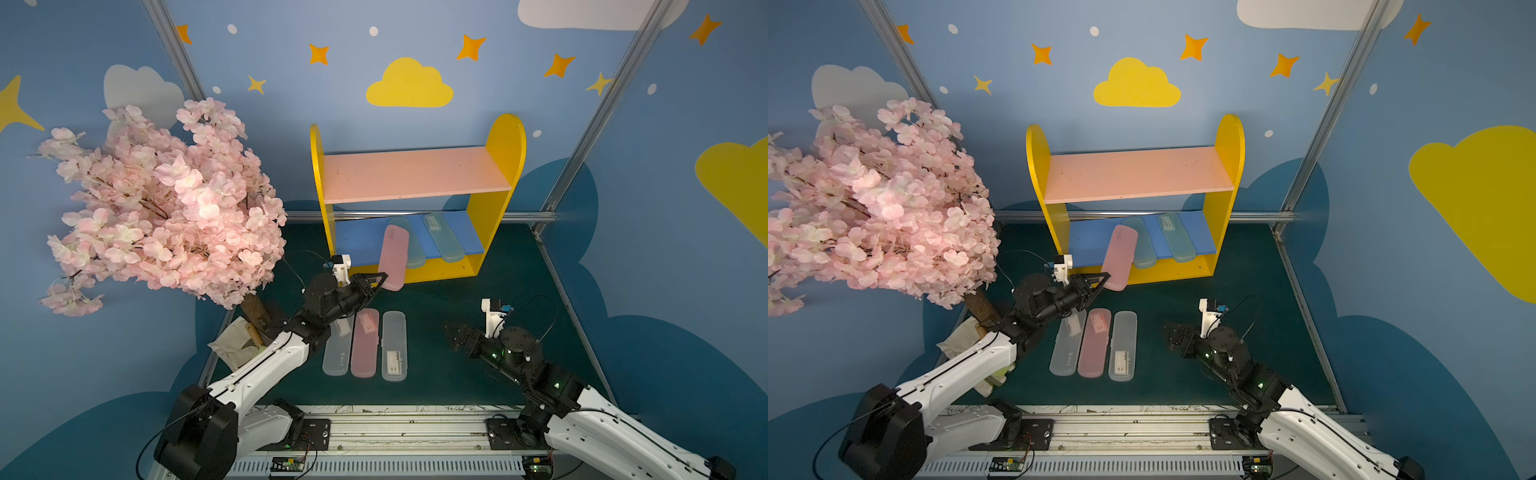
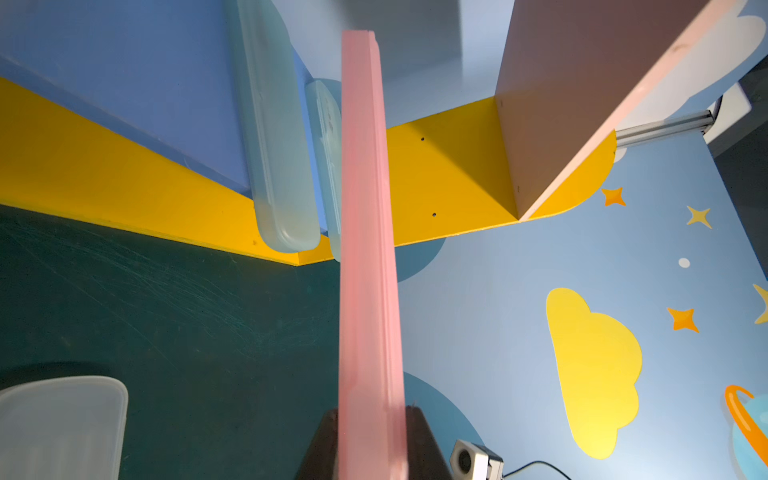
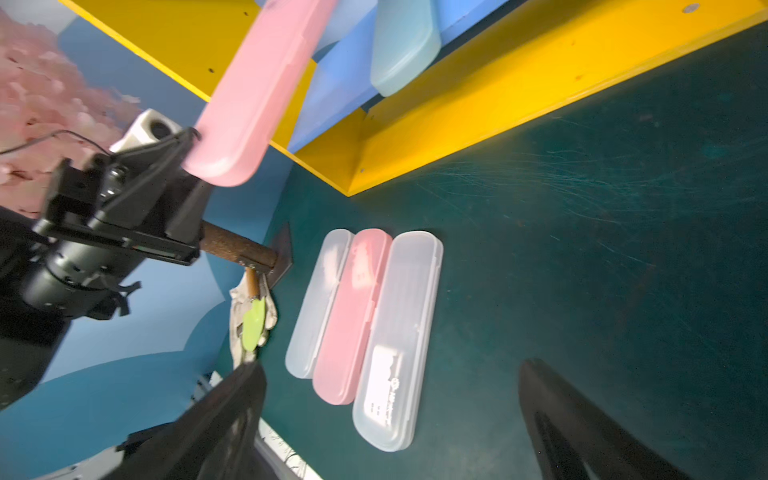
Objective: Remove the pencil cases from the shelf
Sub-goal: Pick up the pencil case from the shelf.
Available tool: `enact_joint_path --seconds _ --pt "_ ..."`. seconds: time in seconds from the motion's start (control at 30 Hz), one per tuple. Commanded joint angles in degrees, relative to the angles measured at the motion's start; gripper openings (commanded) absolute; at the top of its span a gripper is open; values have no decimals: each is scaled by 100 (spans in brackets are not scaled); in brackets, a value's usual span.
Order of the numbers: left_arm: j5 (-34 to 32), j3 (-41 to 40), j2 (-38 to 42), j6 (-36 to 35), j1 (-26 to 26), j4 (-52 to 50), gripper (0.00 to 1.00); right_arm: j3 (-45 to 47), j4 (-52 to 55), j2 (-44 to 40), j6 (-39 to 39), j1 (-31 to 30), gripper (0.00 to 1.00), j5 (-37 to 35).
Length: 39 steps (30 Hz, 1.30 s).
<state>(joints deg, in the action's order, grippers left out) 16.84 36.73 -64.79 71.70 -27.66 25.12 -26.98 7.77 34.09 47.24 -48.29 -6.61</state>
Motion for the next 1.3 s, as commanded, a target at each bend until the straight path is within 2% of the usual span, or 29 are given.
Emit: enact_joint_path --seconds 0.0,0.23,0.37,0.73,1.27 --pt "-115 -172 433 -48 -245 -52 3 -357 -408 38 83 142 97 723" --pt "-838 -679 1148 495 -941 -78 3 -803 -1127 792 761 506 96 2139" --pt "-1110 -874 1430 687 -1246 -53 3 -960 -1550 1186 1114 625 94 2610" --pt "-1505 -1027 1655 1108 -1876 252 3 -1026 -2461 1924 1878 835 84 3006" --pt "-1684 -918 1615 1207 -2274 502 3 -1125 -2771 2429 2412 1002 65 3067"
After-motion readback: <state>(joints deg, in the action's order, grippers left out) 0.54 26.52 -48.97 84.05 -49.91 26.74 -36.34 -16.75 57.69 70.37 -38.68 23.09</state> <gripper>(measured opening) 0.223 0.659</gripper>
